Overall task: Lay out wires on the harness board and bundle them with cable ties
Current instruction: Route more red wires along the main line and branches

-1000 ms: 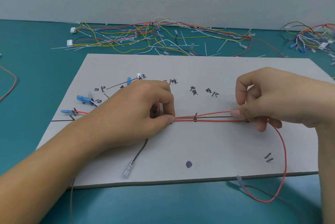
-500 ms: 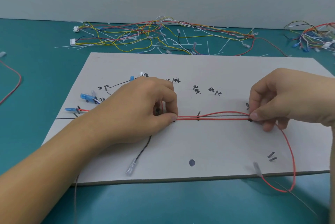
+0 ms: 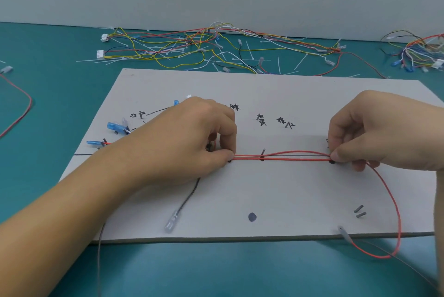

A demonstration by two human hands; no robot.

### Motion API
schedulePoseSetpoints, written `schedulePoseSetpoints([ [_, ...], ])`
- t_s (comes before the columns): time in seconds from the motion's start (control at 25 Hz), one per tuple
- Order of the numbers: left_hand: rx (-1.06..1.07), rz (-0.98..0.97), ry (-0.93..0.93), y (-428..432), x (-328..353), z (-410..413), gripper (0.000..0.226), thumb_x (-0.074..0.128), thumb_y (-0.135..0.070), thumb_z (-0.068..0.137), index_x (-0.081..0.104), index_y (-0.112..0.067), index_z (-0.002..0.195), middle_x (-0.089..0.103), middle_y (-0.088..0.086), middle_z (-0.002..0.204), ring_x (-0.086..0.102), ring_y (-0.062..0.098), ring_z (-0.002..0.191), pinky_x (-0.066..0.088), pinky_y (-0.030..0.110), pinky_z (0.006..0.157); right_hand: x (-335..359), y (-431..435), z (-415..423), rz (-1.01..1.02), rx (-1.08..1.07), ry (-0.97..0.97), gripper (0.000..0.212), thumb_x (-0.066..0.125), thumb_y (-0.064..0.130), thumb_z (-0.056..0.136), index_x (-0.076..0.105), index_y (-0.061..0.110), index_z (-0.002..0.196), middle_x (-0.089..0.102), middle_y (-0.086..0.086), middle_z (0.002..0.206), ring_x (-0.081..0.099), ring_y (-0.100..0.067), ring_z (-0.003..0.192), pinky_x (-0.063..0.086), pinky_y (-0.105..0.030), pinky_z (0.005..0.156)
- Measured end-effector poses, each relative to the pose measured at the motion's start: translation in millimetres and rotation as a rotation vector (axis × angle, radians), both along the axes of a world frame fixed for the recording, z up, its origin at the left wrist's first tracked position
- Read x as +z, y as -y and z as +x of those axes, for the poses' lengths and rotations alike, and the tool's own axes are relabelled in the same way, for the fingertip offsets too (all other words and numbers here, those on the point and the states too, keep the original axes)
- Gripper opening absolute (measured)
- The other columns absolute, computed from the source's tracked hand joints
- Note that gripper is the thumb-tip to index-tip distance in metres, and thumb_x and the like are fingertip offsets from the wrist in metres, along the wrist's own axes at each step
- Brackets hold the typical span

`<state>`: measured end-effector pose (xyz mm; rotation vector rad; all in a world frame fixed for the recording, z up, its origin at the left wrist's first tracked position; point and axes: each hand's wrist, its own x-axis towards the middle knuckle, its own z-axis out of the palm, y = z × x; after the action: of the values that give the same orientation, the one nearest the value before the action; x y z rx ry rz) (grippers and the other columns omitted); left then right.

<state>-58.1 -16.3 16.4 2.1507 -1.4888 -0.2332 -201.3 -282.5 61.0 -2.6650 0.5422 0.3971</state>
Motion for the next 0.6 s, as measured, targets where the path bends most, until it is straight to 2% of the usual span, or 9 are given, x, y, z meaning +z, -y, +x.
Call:
schedulePoseSetpoints([
  [0.08,0.013,0.020,-0.011,-7,4,5,0.011,0.072,-0.017,0.077,0.072,-0.025,0.069,0.062,-0.010,0.075,0.062,0.012,0.074,0.051,0.037,0.068,-1,-10,4,0.038,0.027,0.031,0.016,0.077,0.018,0.079,0.075,0.032,0.073,0.073,0.003,0.058,0.065,-0.008,0.046,0.048,-0.017,0.047],
  [0.16,0.047,0.055,-0.025,-20,10,15,0.010,0.070,-0.021,0.072,0.069,-0.028,0.065,0.063,-0.009,0.075,0.063,0.015,0.074,0.050,0.033,0.065,-8,-25,10,0.052,0.062,0.118,0.016,0.076,0.015,0.079,0.074,0.030,0.073,0.072,0.005,0.057,0.066,-0.006,0.047,0.049,-0.018,0.046],
  [0.24,0.099,0.158,-0.008,-38,16,32,0.002,0.069,-0.034,0.070,0.070,-0.033,0.068,0.066,-0.013,0.076,0.065,0.013,0.075,0.053,0.036,0.067,-16,-43,19,0.075,0.080,0.231,0.014,0.075,0.011,0.078,0.073,0.023,0.070,0.070,0.005,0.056,0.066,-0.006,0.047,0.051,-0.019,0.045],
  [0.32,0.179,0.285,0.007,-56,23,48,0.013,0.070,-0.049,0.066,0.073,-0.039,0.074,0.069,-0.015,0.076,0.067,0.012,0.071,0.057,0.042,0.070,-24,-61,26,0.149,0.090,0.312,0.016,0.074,0.008,0.080,0.071,0.017,0.068,0.070,0.001,0.056,0.066,-0.012,0.045,0.053,-0.023,0.045],
  [0.4,0.256,0.364,-0.023,-71,25,58,0.023,0.071,-0.059,0.060,0.075,-0.043,0.077,0.070,-0.016,0.075,0.070,0.016,0.065,0.060,0.047,0.065,-31,-74,29,0.247,0.062,0.350,0.018,0.072,0.006,0.085,0.069,0.016,0.070,0.069,-0.005,0.061,0.065,-0.017,0.042,0.053,-0.028,0.040],
  [0.44,0.273,0.372,-0.011,-75,24,61,0.025,0.071,-0.060,0.058,0.075,-0.045,0.077,0.070,-0.018,0.074,0.070,0.015,0.063,0.061,0.046,0.061,-33,-76,30,0.283,0.038,0.358,0.019,0.071,0.006,0.086,0.069,0.016,0.070,0.068,-0.006,0.063,0.064,-0.017,0.040,0.052,-0.028,0.038],
  [0.52,0.285,0.357,0.068,-73,21,59,0.025,0.067,-0.062,0.056,0.072,-0.051,0.078,0.068,-0.024,0.074,0.067,0.003,0.062,0.059,0.040,0.060,-34,-76,29,0.316,0.003,0.344,0.019,0.072,0.007,0.087,0.071,0.017,0.071,0.068,-0.006,0.066,0.061,-0.015,0.038,0.049,-0.026,0.038],
  [0.6,0.295,0.267,0.110,-64,22,49,0.026,0.065,-0.064,0.057,0.069,-0.054,0.081,0.066,-0.028,0.080,0.064,-0.003,0.072,0.053,0.031,0.059,-32,-72,28,0.317,-0.021,0.313,0.017,0.075,0.010,0.087,0.072,0.018,0.073,0.068,-0.006,0.064,0.061,-0.017,0.039,0.049,-0.026,0.039],
])
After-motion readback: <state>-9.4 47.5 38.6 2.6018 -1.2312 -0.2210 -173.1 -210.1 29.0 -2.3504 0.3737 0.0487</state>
